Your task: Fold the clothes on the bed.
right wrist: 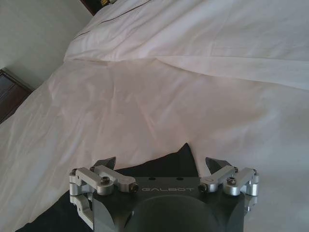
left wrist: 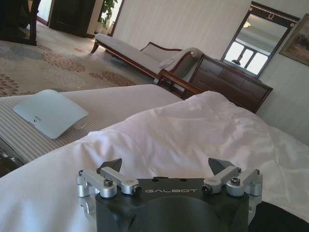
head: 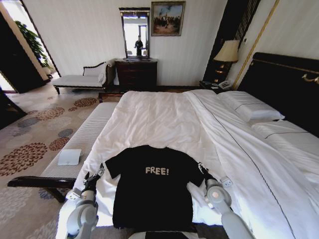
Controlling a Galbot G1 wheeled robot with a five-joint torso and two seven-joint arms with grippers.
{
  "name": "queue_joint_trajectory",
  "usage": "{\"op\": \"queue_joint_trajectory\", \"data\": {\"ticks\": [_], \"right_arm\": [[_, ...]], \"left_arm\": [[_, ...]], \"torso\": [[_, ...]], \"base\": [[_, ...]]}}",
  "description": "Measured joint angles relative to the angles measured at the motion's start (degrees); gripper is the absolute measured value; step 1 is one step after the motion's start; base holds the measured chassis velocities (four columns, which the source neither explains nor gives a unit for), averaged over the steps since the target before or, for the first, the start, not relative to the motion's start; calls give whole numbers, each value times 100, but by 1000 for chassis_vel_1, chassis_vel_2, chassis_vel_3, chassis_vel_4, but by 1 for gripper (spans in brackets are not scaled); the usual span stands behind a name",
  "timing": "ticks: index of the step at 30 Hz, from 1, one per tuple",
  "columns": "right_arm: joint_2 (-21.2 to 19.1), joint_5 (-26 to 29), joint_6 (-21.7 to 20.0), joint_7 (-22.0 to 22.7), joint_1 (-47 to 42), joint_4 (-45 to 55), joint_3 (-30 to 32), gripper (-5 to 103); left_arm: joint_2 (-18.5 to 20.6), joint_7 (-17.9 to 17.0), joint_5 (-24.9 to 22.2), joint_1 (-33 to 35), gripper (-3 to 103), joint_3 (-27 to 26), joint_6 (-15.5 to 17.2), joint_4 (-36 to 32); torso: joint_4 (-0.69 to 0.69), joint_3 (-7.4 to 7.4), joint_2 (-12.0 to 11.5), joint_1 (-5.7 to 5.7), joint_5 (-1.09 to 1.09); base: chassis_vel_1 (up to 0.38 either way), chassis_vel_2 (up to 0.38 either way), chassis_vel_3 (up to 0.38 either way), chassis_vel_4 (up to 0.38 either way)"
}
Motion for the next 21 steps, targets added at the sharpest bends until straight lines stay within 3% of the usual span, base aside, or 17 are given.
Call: {"op": "queue_joint_trajectory", "data": {"ticks": [10,14,15,16,18,21], "right_arm": [[66,188,105,-50,35,-334,58,100],[121,200,151,-107,8,-359,63,91],[141,204,157,-116,11,-366,63,80],[141,204,157,-116,11,-366,63,80],[166,204,161,-135,24,-385,52,70],[184,195,167,-143,48,-433,38,64]], "left_arm": [[-61,-142,123,70,100,189,-27,-167],[-66,-184,101,153,100,213,-24,-343],[-66,-194,99,171,100,213,-22,-372],[-66,-194,99,171,100,213,-22,-372],[-71,-210,98,202,100,213,-21,-410],[-83,-220,101,240,100,221,-21,-447]], "torso": [[1,0,0,1,0],[0,0,0,1,1],[0,0,0,1,1],[0,0,0,1,1],[0,0,0,1,0],[0,0,0,1,1]], "base": [[0,0,0,0],[0,0,0,0],[0,0,0,0],[0,0,0,0],[0,0,0,0],[0,0,0,0]]}}
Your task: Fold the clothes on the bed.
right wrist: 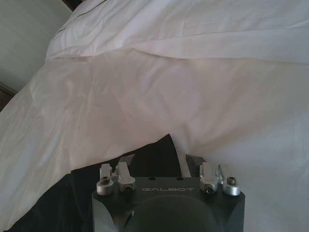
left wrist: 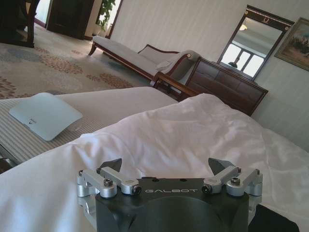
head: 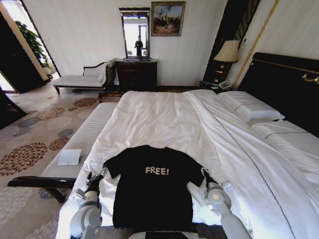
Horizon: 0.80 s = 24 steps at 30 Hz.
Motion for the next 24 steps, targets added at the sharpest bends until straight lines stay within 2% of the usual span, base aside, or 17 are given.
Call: {"op": "queue_joint_trajectory", "data": {"ticks": [2,5,8,11,14,15,16,18,24], "right_arm": [[9,-46,29,-3,42,-84,-9,52],[9,-97,52,-6,61,-127,-9,47],[-14,-144,90,-10,73,-162,-3,31],[-21,-147,102,-10,74,-161,5,25],[-24,-147,119,-12,74,-123,14,10],[-24,-147,119,-12,74,-123,14,10],[-22,-148,125,-14,76,-122,13,4],[-14,-151,142,-20,97,-130,7,0],[-3,-160,195,-68,82,-83,4,0]], "left_arm": [[-18,-9,9,35,100,31,-2,-33],[-37,-38,12,46,100,58,-12,-52],[-91,-86,9,75,100,127,-31,-103],[-112,-90,35,93,100,160,-41,-114],[-147,-93,112,137,100,214,-68,-140],[-147,-93,112,137,100,214,-68,-140],[-157,-94,134,149,100,222,-77,-147],[-174,-99,182,179,100,234,-92,-165],[-190,-105,258,241,100,249,-111,-191]], "torso": [[0,0,0,0,0],[1,0,0,0,0],[0,0,0,0,0],[0,0,0,0,0],[0,0,0,0,0],[0,0,0,0,0],[0,0,0,0,0],[0,0,0,0,0],[0,0,0,0,0]], "base": [[0,0,0,0],[0,0,0,0],[0,0,0,0],[0,0,0,0],[0,0,0,0],[0,0,0,0],[0,0,0,0],[0,0,0,0],[0,0,0,0]]}}
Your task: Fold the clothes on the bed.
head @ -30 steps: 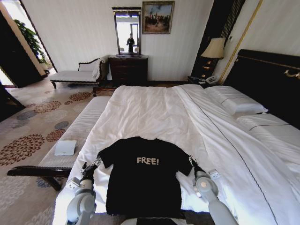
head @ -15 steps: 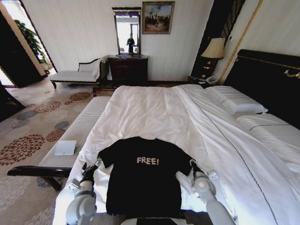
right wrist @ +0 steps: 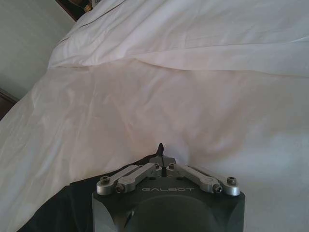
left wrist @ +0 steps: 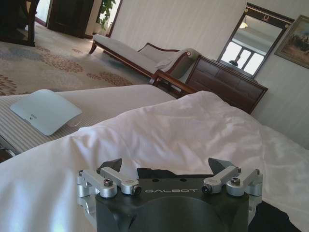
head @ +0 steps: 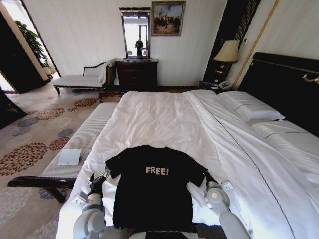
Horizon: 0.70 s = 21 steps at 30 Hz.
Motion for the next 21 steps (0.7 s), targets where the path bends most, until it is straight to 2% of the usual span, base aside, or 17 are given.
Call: {"op": "queue_joint_trajectory", "data": {"ticks": [9,14,21], "right_arm": [[17,-64,209,-260,-138,311,-48,0],[71,-255,429,-712,-184,567,-329,0],[178,-428,484,-1008,-210,741,-568,0]], "left_arm": [[-70,-51,153,-2,100,139,-5,-3],[-124,-71,258,-17,100,218,-6,32],[-104,-93,281,-115,100,304,-7,156]], "torso": [[0,0,0,0,0],[0,0,0,0,0],[-1,0,0,0,-2]], "base": [[0,0,0,0],[0,0,0,0],[0,0,0,0]]}}
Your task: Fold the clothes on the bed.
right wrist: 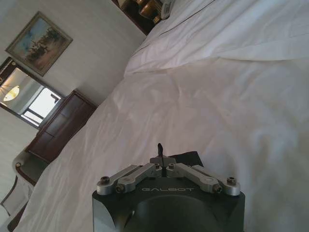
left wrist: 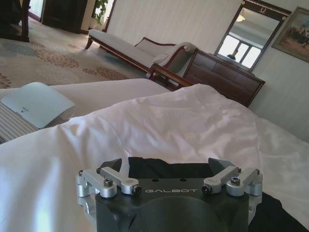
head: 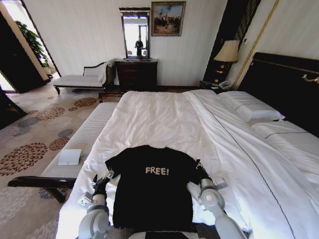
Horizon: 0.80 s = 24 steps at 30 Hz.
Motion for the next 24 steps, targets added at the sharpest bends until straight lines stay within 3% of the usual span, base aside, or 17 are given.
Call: {"op": "queue_joint_trajectory", "data": {"ticks": [10,24], "right_arm": [[-16,-262,183,-706,323,-352,-788,0],[162,-664,254,-1003,555,-865,-1453,0]], "left_arm": [[22,-36,-15,-60,100,-44,13,129],[35,-47,-51,-185,100,-90,19,336]], "torso": [[1,0,0,0,1],[2,0,0,0,1]], "base": [[0,0,0,0],[0,0,0,0]]}}
